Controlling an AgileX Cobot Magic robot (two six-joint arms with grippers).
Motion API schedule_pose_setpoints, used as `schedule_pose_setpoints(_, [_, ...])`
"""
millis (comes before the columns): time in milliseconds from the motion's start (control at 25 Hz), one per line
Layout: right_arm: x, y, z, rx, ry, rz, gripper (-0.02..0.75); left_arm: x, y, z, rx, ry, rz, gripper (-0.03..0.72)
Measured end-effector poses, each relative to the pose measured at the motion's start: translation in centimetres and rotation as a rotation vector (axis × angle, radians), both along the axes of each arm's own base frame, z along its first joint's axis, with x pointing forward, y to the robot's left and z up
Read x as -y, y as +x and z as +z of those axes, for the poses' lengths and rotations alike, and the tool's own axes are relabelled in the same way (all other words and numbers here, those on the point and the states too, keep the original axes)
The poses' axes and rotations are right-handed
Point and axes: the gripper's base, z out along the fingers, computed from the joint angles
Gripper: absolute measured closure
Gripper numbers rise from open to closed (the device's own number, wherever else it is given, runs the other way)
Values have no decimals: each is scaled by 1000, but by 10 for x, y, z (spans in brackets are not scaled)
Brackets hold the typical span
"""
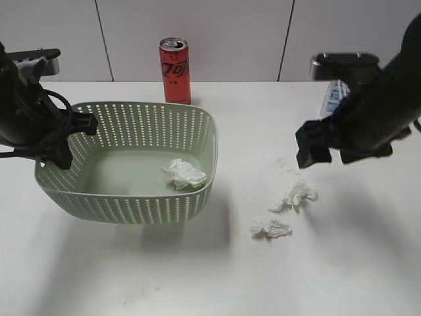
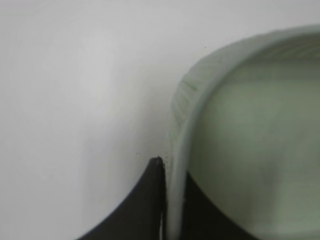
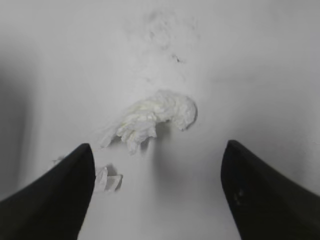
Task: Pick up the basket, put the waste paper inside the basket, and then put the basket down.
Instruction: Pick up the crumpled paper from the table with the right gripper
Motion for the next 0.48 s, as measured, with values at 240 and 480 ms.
schedule_pose_setpoints(240, [3,3,-67,-138,89,-324,146,0,0,0,-1,-3,2,685])
schedule_pose_setpoints(480, [1,12,-101,-153,105,-400,146,0,0,0,-2,-4,2,685])
